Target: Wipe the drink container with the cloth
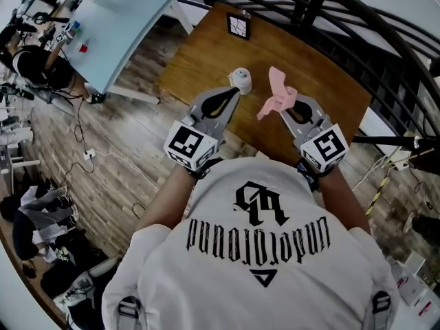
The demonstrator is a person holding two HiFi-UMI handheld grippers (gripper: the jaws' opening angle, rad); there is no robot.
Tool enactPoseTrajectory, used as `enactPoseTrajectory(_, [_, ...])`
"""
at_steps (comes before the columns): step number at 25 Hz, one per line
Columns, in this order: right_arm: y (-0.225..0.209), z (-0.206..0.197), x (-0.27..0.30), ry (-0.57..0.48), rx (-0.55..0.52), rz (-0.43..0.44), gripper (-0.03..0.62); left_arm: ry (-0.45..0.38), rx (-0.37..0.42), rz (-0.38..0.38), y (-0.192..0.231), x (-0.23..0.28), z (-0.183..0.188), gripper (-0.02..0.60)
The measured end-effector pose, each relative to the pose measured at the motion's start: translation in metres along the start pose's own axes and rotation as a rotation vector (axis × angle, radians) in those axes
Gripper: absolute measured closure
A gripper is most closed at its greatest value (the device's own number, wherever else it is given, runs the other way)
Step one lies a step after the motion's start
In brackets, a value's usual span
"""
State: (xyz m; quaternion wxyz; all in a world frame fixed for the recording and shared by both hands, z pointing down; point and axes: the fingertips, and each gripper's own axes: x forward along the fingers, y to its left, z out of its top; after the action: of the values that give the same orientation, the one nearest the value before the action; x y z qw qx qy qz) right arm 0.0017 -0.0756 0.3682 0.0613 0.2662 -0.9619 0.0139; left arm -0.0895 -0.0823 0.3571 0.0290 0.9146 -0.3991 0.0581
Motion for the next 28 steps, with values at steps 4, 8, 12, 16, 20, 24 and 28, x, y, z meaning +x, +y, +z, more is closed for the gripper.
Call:
enactPoseTrajectory(4, [0.013,0.01,0.007,-0.006,0.001,-0.038,0.562,-0.005,0.008,-0.034,0.002,-0.016,0.005,0.532])
enactPoseTrajectory(8, [0.032,0.014,0.012,-0.011,0.027,-0.085,0.562,0.012,0.009,-0.079,0.002,-0.043,0.004,0.532])
enactPoseTrajectory(12, [0.079,0.021,0.024,-0.025,0.034,-0.127,0.562,-0.001,0.017,-0.106,0.007,-0.1,0.002,0.532])
enactPoseTrajectory(16, [0.127,0.021,0.035,-0.022,0.044,-0.162,0.562,0.012,-0.009,-0.133,0.013,-0.147,-0.013,0.532])
enactPoseTrajectory(20, [0.165,0.01,0.047,-0.02,0.054,-0.194,0.562,0.019,-0.015,-0.173,0.017,-0.178,-0.03,0.532])
enactPoseTrajectory(24, [0.198,0.009,0.036,-0.018,0.061,-0.234,0.562,0.003,-0.017,-0.21,0.004,-0.202,-0.03,0.532])
enactPoseTrajectory(28, [0.228,0.012,0.025,-0.018,0.044,-0.271,0.562,-0.017,-0.007,-0.232,-0.007,-0.226,-0.031,0.532])
